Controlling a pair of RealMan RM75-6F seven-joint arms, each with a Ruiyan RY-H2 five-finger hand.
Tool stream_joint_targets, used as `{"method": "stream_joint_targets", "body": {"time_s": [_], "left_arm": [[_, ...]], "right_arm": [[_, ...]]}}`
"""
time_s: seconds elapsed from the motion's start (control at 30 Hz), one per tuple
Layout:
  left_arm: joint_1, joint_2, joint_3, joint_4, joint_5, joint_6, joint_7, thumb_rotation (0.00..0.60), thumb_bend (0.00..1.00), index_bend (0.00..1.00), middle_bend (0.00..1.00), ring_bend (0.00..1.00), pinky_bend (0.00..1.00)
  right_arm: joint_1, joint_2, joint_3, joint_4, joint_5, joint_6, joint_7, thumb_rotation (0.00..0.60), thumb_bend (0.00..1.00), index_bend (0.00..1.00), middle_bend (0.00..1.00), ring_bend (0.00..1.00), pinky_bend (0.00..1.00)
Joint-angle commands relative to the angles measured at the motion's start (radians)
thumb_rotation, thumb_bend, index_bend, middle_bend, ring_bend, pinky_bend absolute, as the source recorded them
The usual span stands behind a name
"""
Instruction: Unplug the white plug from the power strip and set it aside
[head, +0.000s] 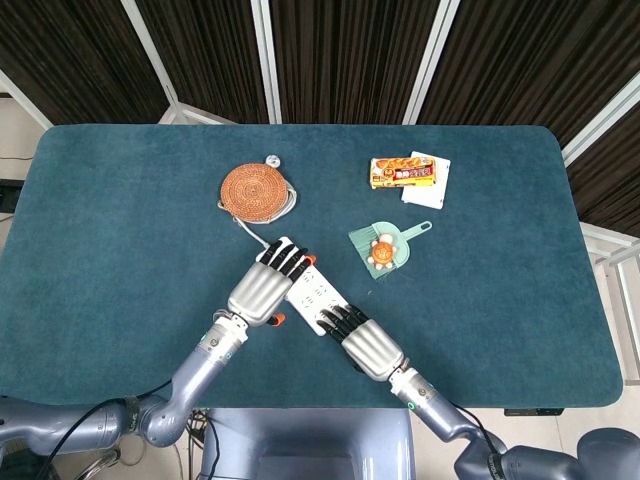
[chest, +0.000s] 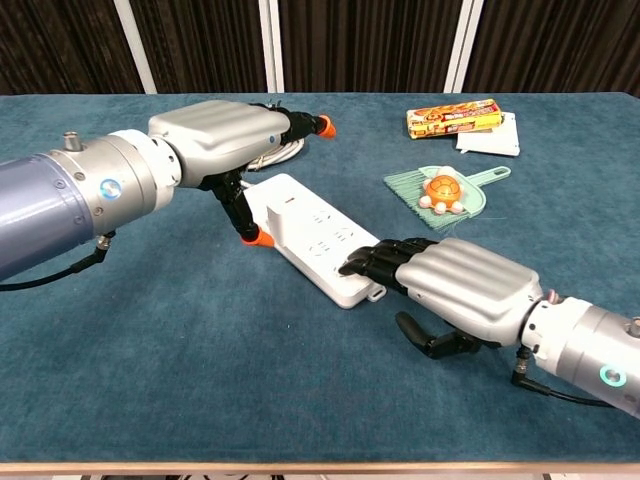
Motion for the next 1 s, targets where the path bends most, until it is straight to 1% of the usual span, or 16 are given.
{"method": "stream_joint_targets", "body": {"time_s": [0.03, 0.27, 0.47, 0.7, 0.87, 1.0], "left_arm": [[-0.012, -0.010, 0.001, 0.014, -0.010, -0.005, -0.005, 0.600, 0.00, 0.07, 0.05, 0.00, 0.00], [-0.037, -0.029, 0.009, 0.045, -0.029, -0.010, -0.004, 0.600, 0.01, 0.08, 0.07, 0.00, 0.00], [-0.062, -0.042, 0.008, 0.082, -0.047, -0.018, -0.001, 0.600, 0.04, 0.12, 0.13, 0.01, 0.00], [-0.094, -0.050, 0.006, 0.143, -0.060, -0.041, -0.011, 0.600, 0.08, 0.18, 0.20, 0.03, 0.00], [-0.107, -0.055, 0.010, 0.172, -0.075, -0.059, -0.028, 0.600, 0.09, 0.28, 0.25, 0.04, 0.01], [-0.117, -0.063, 0.020, 0.195, -0.082, -0.071, -0.036, 0.600, 0.09, 0.30, 0.27, 0.05, 0.01]], "right_arm": [[0.007, -0.013, -0.001, 0.012, 0.000, 0.005, 0.012, 0.600, 0.76, 0.10, 0.10, 0.09, 0.16], [0.015, -0.033, -0.013, 0.035, 0.004, 0.002, 0.026, 0.600, 0.76, 0.10, 0.10, 0.09, 0.16], [0.015, -0.038, -0.026, 0.045, 0.004, 0.011, 0.031, 0.600, 0.76, 0.10, 0.10, 0.09, 0.16], [0.012, -0.030, -0.031, 0.044, 0.010, 0.026, 0.032, 0.600, 0.76, 0.10, 0.10, 0.09, 0.16], [0.012, -0.026, -0.033, 0.042, 0.016, 0.031, 0.031, 0.600, 0.76, 0.10, 0.10, 0.10, 0.16], [0.012, -0.025, -0.036, 0.041, 0.020, 0.033, 0.029, 0.600, 0.76, 0.10, 0.10, 0.10, 0.16]]}}
